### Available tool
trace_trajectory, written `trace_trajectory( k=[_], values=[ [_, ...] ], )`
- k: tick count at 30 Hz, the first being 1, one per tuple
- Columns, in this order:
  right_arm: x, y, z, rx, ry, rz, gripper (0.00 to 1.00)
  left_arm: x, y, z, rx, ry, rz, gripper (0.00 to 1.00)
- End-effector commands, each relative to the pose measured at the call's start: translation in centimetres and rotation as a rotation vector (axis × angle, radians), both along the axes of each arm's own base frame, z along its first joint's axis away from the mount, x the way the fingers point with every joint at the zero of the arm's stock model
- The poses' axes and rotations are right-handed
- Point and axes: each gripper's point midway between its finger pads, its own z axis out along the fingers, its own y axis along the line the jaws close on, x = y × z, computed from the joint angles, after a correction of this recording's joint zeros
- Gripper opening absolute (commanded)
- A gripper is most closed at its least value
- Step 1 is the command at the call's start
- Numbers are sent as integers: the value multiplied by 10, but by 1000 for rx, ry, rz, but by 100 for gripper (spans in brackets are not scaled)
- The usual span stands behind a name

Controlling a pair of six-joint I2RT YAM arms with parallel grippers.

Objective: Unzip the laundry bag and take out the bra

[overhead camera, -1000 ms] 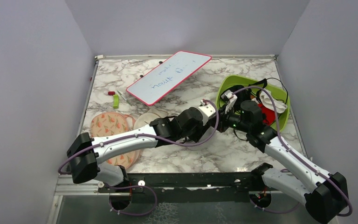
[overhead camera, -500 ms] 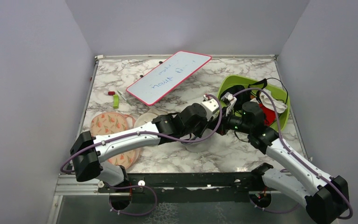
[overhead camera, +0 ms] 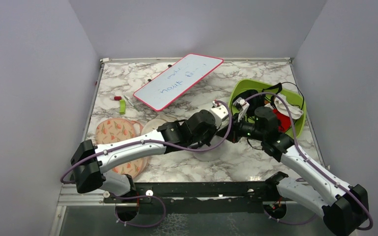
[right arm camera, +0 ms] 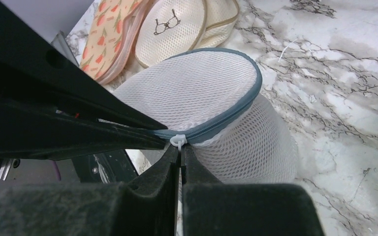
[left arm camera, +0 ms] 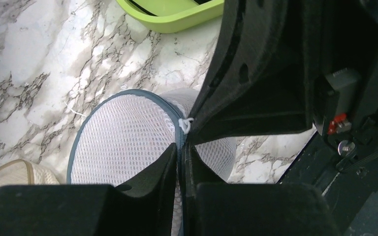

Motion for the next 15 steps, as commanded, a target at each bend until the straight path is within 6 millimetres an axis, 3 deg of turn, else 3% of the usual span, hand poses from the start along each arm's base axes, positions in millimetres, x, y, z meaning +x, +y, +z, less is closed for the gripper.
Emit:
trace_trajectory(
  k=[1, 7, 15],
  values=[
    [16, -4, 16, -18, 4, -78, 1, -3, 15, 14, -3, -47, -19, 0],
    [33, -12, 12, -72, 0, -156, 1, -4, 26, 20, -18, -72, -1, 0],
    [63, -23, -12, -179, 42, -259, 1, -8, 36, 27, -47, -83, 5, 0]
  ],
)
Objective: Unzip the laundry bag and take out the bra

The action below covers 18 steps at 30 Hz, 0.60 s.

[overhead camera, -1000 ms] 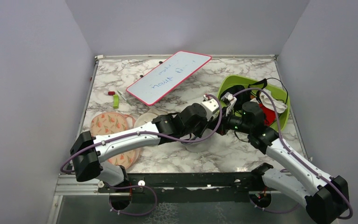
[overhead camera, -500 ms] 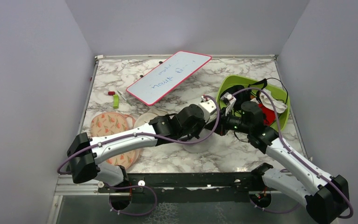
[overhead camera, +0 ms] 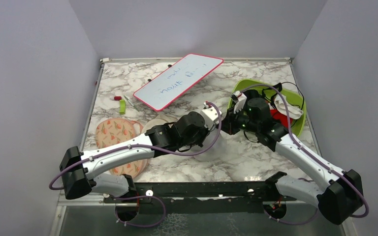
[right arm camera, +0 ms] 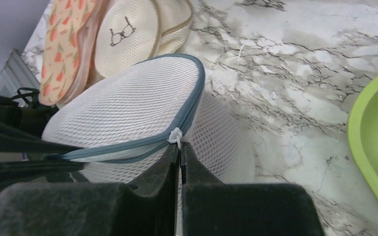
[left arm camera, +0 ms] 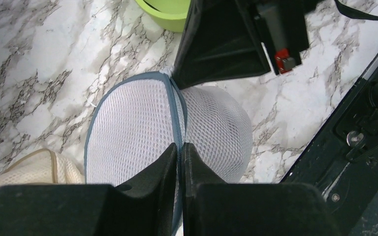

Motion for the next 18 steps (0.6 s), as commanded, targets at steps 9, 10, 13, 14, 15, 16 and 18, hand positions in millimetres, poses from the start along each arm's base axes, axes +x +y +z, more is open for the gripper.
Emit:
trace_trajectory(
  k=[9, 10, 13, 14, 15, 16, 18],
  values=[
    [42, -22, -4, -93, -48, -109, 0, -6, 17, 4, -23, -7, 19, 0],
    [39, -20, -1, -83, -55, -95, 0, -6, 17, 3, -22, -3, 21, 0],
    [24, -12, 10, -24, -83, -18, 1, -4, 15, 0, -16, 4, 31, 0],
    [18, -10, 15, -4, -98, 10, 1, -3, 13, -1, -11, 6, 34, 0],
    [13, -8, 18, 16, -111, 34, 1, -2, 11, -2, -7, 7, 37, 3],
    [8, -6, 21, 35, -121, 52, 1, 0, 10, -3, -3, 6, 40, 6],
    [-1, -3, 25, 68, -128, 85, 1, 2, 5, -3, 3, 6, 40, 13]
  ],
)
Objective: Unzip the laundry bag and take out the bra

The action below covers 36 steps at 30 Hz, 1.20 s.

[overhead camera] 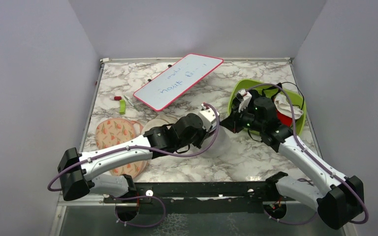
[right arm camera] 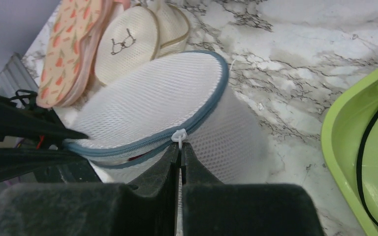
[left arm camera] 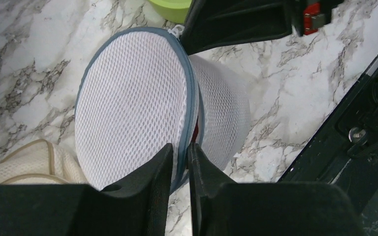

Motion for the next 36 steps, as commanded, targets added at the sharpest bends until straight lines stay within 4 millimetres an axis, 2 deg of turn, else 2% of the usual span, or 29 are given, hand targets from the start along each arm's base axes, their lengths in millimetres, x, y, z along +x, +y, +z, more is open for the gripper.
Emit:
trace_trajectory(
  k=[1, 6, 11, 19, 25, 31, 36],
  values=[
    [-17, 10, 23, 92, -78, 107, 1, 7, -8, 2, 7, -2, 20, 16],
    [-28, 13, 22, 108, -61, 156, 1, 11, -22, 5, 0, 10, 18, 33],
    [-35, 16, 21, 128, -43, 188, 1, 15, -33, 5, -1, 17, 19, 36],
    [-39, 13, 19, 121, -39, 187, 1, 18, -36, 3, 13, 13, 17, 18],
    [-40, 14, 24, 131, -48, 195, 1, 18, -30, -2, 26, 8, 27, 17],
    [-41, 15, 28, 135, -47, 198, 1, 21, -30, -5, 43, 0, 38, 21],
    [-38, 13, 27, 123, -41, 174, 1, 23, -26, -2, 46, -18, 43, 8]
  ],
)
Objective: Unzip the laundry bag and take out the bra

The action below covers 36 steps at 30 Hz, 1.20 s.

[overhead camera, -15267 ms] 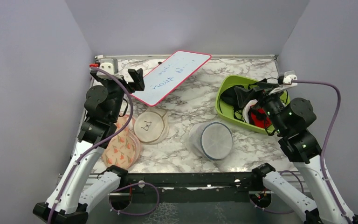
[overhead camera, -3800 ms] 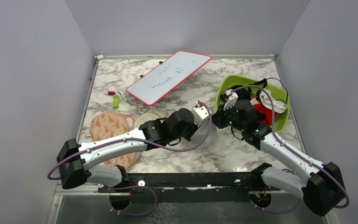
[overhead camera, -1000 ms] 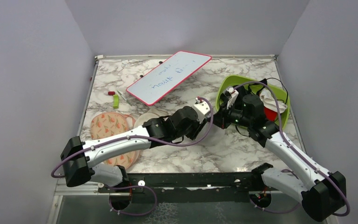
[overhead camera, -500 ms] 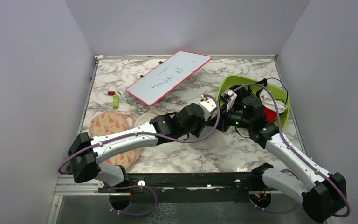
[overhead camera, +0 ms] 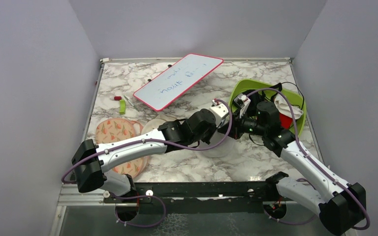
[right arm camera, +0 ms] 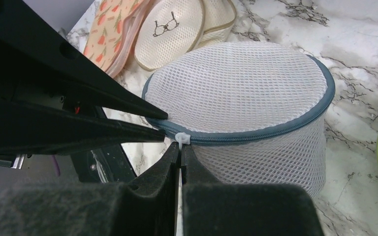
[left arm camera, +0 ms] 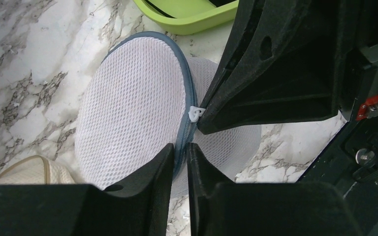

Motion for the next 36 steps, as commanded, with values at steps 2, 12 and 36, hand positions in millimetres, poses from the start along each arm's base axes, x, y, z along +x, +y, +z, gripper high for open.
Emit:
trace_trajectory(
  k=[2, 12, 36],
  values=[
    [4, -2, 14, 13, -28, -22, 1, 4, 8, 10, -2, -44, 20, 2],
    [31, -21, 3, -32, 24, -257, 0, 1, 31, 18, -15, -80, 48, 0],
    [15, 0, 6, 5, -54, -22, 1, -3, 31, 12, 4, -61, 29, 22]
  ],
)
